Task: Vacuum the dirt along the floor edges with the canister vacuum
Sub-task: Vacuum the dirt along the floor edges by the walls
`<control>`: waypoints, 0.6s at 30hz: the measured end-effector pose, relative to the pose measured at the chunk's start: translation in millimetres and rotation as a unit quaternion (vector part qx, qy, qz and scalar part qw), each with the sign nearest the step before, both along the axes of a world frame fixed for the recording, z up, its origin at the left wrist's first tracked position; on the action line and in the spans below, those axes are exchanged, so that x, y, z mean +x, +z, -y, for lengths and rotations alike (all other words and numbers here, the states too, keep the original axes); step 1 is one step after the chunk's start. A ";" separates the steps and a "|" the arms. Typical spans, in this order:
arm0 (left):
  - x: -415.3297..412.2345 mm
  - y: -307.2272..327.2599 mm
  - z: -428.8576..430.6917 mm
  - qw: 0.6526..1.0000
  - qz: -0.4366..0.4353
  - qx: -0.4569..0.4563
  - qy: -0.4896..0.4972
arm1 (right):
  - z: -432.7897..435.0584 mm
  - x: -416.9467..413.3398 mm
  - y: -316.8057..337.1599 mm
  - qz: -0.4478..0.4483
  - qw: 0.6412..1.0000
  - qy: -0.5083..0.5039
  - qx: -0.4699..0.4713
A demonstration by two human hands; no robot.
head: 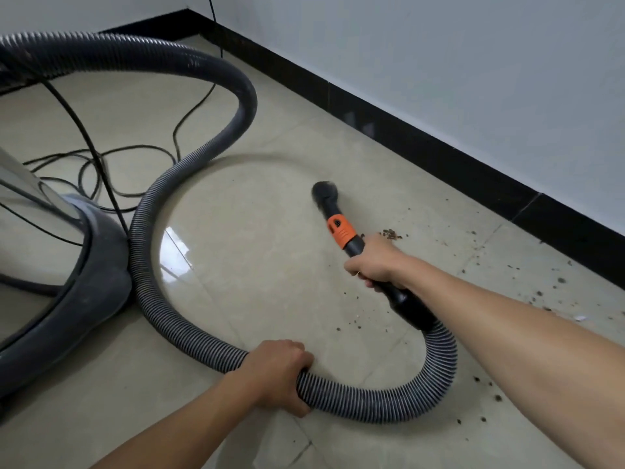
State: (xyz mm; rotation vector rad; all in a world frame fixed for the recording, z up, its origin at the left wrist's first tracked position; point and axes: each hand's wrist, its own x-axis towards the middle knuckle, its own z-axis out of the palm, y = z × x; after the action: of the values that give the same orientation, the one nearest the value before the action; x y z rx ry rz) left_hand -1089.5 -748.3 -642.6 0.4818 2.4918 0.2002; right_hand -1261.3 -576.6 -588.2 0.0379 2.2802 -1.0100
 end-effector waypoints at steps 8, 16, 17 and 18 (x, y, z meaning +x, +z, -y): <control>26.2 12.1 13.6 0.998 0.051 -0.015 0.034 | 19.3 3.0 8.5 0.006 1.000 -0.003 -0.025; 34.7 2.2 37.2 0.995 0.035 0.034 0.090 | 117.1 -2.6 7.0 -0.016 0.980 0.199 0.019; 34.6 -1.2 41.4 0.993 0.028 0.038 0.104 | 129.0 -12.7 7.3 -0.019 0.979 0.201 0.020; 34.0 -3.8 44.7 0.992 0.022 0.042 0.116 | 140.4 -22.9 7.2 -0.020 0.979 0.203 0.019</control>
State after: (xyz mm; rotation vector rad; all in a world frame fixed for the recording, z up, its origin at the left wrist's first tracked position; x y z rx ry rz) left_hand -1055.5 -793.0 -646.4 0.2168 2.5001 0.4041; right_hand -1284.2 -717.0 -581.0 -0.4187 2.2171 -0.7572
